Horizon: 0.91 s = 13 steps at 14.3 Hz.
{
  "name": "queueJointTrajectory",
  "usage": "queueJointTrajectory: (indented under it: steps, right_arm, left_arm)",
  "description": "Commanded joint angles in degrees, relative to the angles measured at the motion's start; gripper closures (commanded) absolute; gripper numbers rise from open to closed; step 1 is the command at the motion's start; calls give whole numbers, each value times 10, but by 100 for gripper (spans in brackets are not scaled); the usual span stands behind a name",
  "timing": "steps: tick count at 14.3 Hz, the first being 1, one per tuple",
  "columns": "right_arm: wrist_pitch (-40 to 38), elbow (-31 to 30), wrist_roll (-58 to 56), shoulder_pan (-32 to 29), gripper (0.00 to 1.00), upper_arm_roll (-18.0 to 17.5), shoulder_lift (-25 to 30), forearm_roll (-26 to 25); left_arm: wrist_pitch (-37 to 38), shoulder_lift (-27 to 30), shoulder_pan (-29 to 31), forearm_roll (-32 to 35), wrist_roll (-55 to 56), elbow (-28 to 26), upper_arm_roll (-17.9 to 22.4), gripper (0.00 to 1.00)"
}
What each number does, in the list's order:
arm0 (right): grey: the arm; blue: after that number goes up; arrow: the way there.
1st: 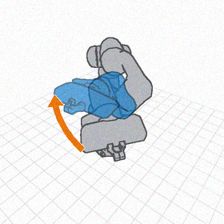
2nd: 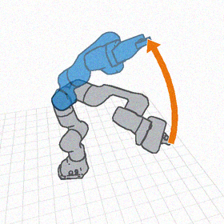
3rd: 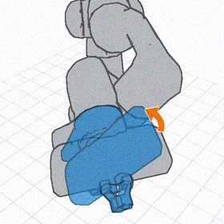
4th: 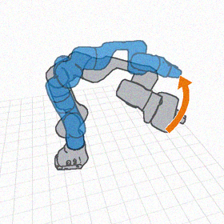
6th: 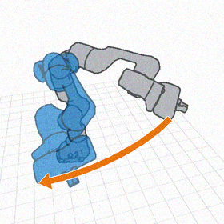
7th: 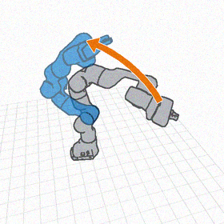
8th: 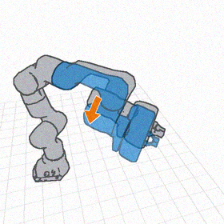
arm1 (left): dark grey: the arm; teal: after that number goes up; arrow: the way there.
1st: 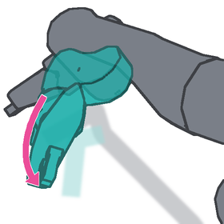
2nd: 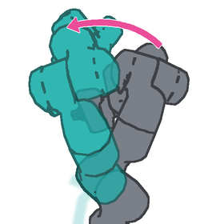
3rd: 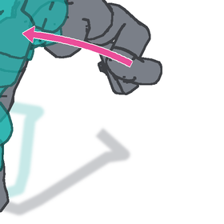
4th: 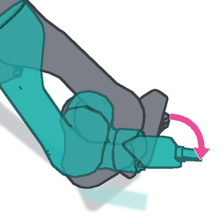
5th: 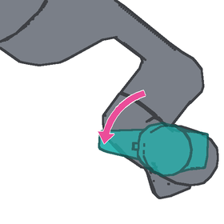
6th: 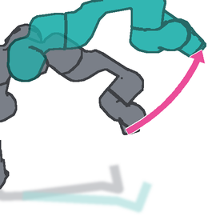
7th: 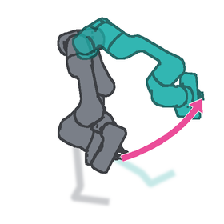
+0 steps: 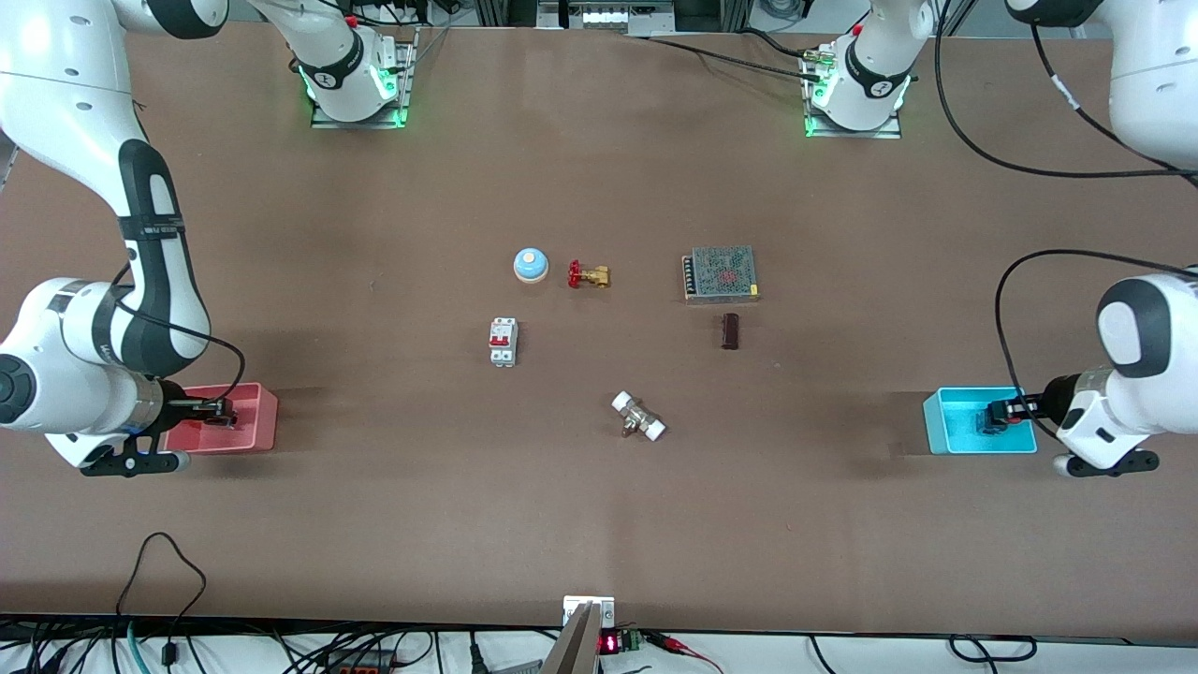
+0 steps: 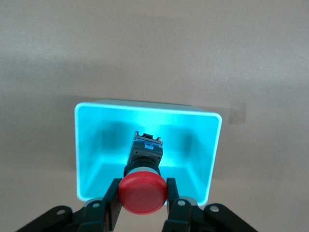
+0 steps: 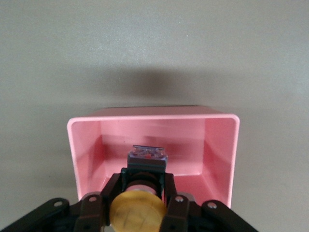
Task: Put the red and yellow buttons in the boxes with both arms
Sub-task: 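Carry the yellow button over the pink box while the left gripper carries red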
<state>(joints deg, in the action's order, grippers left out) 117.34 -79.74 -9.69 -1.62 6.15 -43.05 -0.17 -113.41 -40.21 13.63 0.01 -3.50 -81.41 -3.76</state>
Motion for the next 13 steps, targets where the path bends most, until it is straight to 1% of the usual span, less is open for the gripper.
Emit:
queueJointTrajectory:
  steps: [1,6,8,9,10,11,12,13]
  right_arm:
    - [11,18,-25,-12,68,-3,-24,9]
    - [10,16,-24,-13,68,-4,-29,11]
    - [10,16,-24,-13,68,-4,-34,12]
    - [10,16,-24,-13,68,-4,-34,12]
    - [10,16,-24,-13,56,-4,-34,15]
    - [10,16,-22,-15,24,-4,-34,25]
    - [9,16,-22,-17,0,-4,-34,38]
    - [6,17,-24,-21,0,-4,-33,44]
  left_arm:
    - [-9,-7,6,10,-9,-1,-4,71]
    - [-15,-22,3,10,-9,0,-4,70]
    - [-15,-25,1,11,-9,0,-3,65]
    - [-15,-25,1,12,-9,0,-3,60]
    - [-15,-25,-1,11,-9,0,-4,57]
    - [-15,-25,-1,11,-9,0,-4,53]
    - [-15,-25,-1,11,-9,0,-4,49]
    - [-15,-25,-2,10,-9,1,-4,43]
